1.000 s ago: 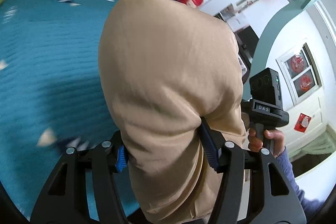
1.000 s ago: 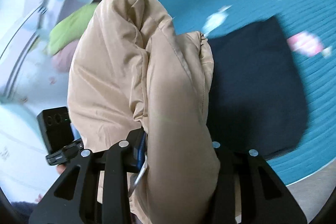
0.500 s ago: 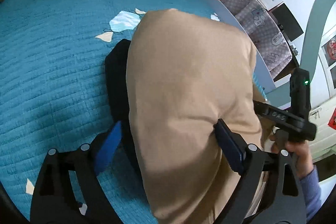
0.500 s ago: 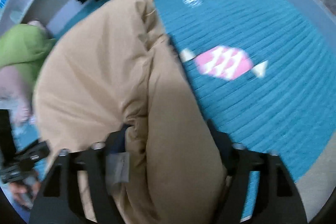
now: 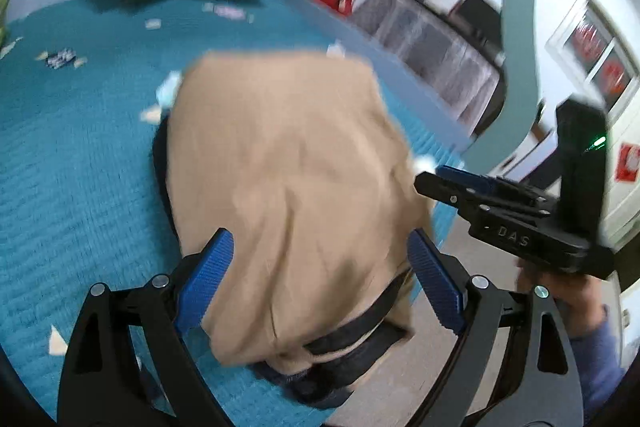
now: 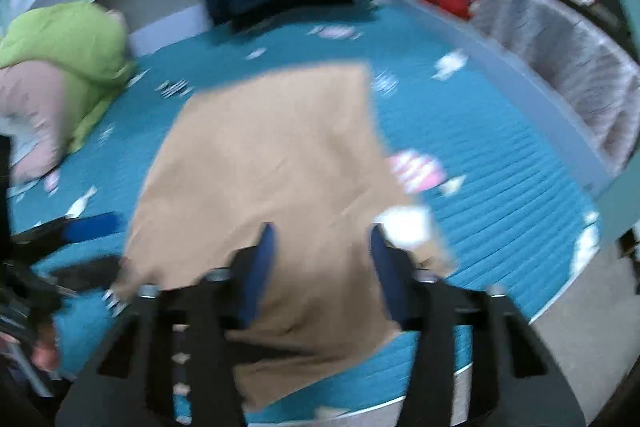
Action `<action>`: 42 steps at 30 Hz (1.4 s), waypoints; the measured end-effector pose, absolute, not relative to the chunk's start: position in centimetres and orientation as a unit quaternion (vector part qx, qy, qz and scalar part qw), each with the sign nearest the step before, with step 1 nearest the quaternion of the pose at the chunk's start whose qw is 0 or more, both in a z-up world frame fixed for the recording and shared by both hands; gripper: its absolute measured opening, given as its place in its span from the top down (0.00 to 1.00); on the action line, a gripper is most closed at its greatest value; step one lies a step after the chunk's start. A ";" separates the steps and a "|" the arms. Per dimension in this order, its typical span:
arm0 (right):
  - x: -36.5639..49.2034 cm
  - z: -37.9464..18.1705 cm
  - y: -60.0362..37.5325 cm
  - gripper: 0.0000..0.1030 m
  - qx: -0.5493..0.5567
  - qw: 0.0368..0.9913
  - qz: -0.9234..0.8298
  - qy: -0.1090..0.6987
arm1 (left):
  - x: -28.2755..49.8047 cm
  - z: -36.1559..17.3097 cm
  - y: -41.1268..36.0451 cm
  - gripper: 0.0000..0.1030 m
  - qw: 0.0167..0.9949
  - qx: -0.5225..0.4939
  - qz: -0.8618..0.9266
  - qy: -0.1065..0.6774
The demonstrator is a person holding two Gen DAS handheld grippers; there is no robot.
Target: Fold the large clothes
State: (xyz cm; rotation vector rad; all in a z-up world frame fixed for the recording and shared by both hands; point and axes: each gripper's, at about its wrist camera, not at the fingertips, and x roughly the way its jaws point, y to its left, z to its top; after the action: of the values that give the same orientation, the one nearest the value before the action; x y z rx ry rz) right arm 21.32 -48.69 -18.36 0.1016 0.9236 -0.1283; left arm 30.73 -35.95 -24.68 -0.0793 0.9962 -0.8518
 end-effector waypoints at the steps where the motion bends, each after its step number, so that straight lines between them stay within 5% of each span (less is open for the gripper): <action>1: 21.4 -19.8 -48.5 0.87 0.054 0.879 -0.061 0.470 | 30.5 -25.4 -36.1 0.14 0.789 -0.035 -0.391 0.472; 6: 21.8 -28.1 -51.0 0.98 0.099 0.824 -0.081 0.551 | 30.4 -30.1 -37.6 0.14 0.769 -0.004 -0.356 0.531; 12: 21.3 -27.4 -51.1 0.97 0.099 0.832 -0.096 0.537 | 30.1 -29.5 -36.2 0.14 0.776 -0.029 -0.348 0.525; 17: 18.3 -22.6 -48.9 0.85 0.094 0.866 -0.104 0.480 | 27.8 -25.9 -32.1 0.12 0.817 -0.033 -0.316 0.481; 27: 11.2 -13.7 -37.6 0.18 0.033 0.904 -0.105 0.413 | 19.6 -17.8 -21.9 0.05 0.896 -0.007 -0.235 0.377; 42: 2.9 -7.0 -23.3 0.07 -0.032 0.933 -0.071 0.352 | 8.7 -9.0 -9.6 0.05 0.945 -0.027 -0.147 0.291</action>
State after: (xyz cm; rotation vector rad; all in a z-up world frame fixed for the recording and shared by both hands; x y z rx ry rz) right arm 2.95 -23.30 -6.97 -0.0661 0.7196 -0.1461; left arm 8.73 -9.63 -9.00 -0.0553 0.5922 -0.3003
